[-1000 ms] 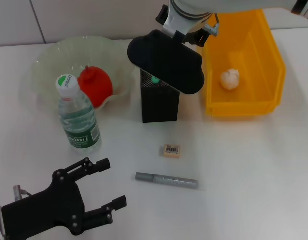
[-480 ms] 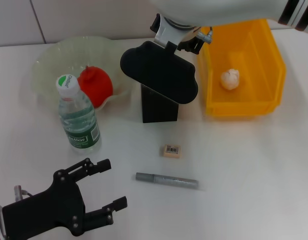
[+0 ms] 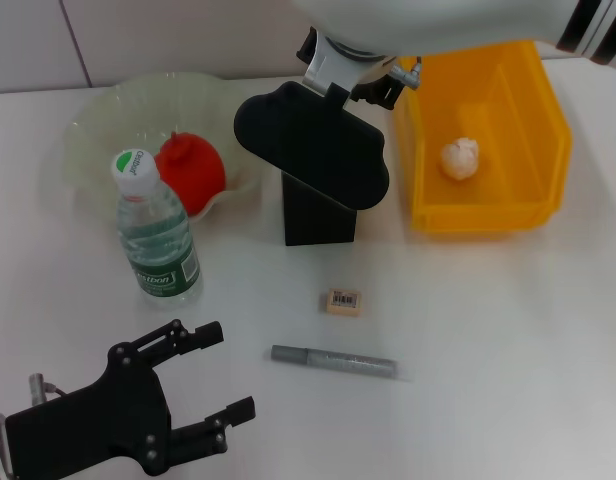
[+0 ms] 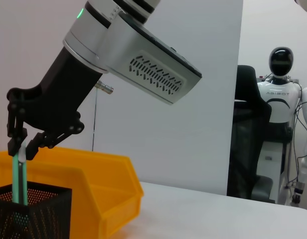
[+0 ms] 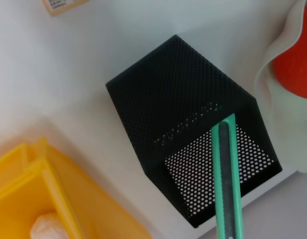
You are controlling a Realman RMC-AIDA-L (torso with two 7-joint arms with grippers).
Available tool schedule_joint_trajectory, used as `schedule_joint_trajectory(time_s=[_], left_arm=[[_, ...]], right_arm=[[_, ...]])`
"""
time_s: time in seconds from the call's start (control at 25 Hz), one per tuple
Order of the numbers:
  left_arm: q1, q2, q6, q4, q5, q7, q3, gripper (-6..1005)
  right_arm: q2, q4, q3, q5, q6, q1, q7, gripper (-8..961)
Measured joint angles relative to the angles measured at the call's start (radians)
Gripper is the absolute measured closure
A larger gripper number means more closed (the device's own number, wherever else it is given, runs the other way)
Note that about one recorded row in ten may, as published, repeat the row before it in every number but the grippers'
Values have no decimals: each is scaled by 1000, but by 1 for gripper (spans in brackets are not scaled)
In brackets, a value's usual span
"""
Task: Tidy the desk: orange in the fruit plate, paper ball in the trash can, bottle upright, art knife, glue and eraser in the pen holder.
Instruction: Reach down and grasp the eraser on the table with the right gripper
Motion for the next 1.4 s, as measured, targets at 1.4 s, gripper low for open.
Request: schedule_joint_trajectory(time_s=[1.4], left_arm=[[4, 6, 38, 5, -32, 66, -19, 193]], right_arm=[[38, -774, 816, 938, -69, -888, 111, 502]])
